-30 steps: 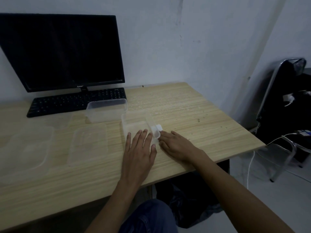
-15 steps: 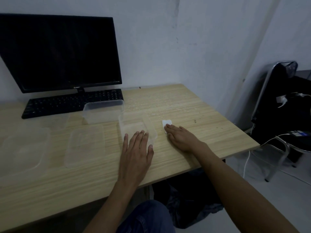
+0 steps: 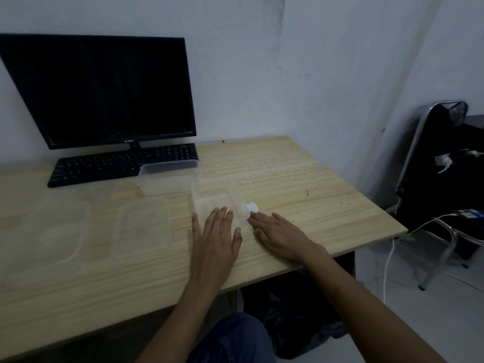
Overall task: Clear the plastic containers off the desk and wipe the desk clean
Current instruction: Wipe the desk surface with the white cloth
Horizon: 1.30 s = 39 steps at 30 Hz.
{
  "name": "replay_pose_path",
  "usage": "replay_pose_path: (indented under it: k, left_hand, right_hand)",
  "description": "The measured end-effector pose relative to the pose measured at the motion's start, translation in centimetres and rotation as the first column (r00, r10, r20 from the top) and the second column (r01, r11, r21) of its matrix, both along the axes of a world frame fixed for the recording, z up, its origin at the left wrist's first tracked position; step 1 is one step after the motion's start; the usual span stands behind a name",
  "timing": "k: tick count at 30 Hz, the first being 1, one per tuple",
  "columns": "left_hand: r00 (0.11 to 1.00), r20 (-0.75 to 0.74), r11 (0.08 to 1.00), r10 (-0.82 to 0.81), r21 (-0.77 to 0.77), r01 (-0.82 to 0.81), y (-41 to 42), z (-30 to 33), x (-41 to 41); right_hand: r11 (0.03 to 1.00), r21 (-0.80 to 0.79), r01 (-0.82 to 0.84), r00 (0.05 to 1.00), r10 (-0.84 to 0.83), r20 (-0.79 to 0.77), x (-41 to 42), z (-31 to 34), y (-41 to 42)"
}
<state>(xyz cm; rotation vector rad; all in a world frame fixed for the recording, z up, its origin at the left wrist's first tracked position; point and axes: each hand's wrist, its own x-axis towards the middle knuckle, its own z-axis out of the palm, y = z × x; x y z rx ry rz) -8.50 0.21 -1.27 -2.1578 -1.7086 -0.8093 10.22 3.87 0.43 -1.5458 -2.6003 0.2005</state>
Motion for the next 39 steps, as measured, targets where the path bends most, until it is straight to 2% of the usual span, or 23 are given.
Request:
replay_pose_path:
  k: [10,17,25,34,39]
  left_hand:
    - [1.0,0.016,1.0,-0.007,-0.004,0.007,-0.2,0.0,0.0]
    - [1.0,0.006,0.999,-0.018,0.032,0.018,0.0,0.0,-0.1]
    - [1.0,-0.002,0.998,-0.016,0.053,0.016,0.3,-0.4,-0.3]
    - [0.999,0.028,0.995,-0.044,0.092,0.041,0.5,-0.4,-0.3]
    - [0.998,0.037,0.994,-0.053,0.096,0.049,0.4,-0.3,-0.4]
  right_hand:
    - [0.999,-0.041,0.019,0.999,-0.02,-0.033,-1.5,0.2,2.7]
    - [1.0,0.007,0.014,0.998,-0.013,-0.067,-1.6,-0.4,2.4]
    - [0.998,0.056,0.006,0.999,-0.004,-0.032,-1.6,-0.7,1.5]
    - [0.998,0.042,0.05,0.991,-0.044,-0.124,-2.2,-0.5,1.9]
    - [0.992,0.085,0.092,0.957,-0.064,-0.283,-2.0,-0.9,1.7]
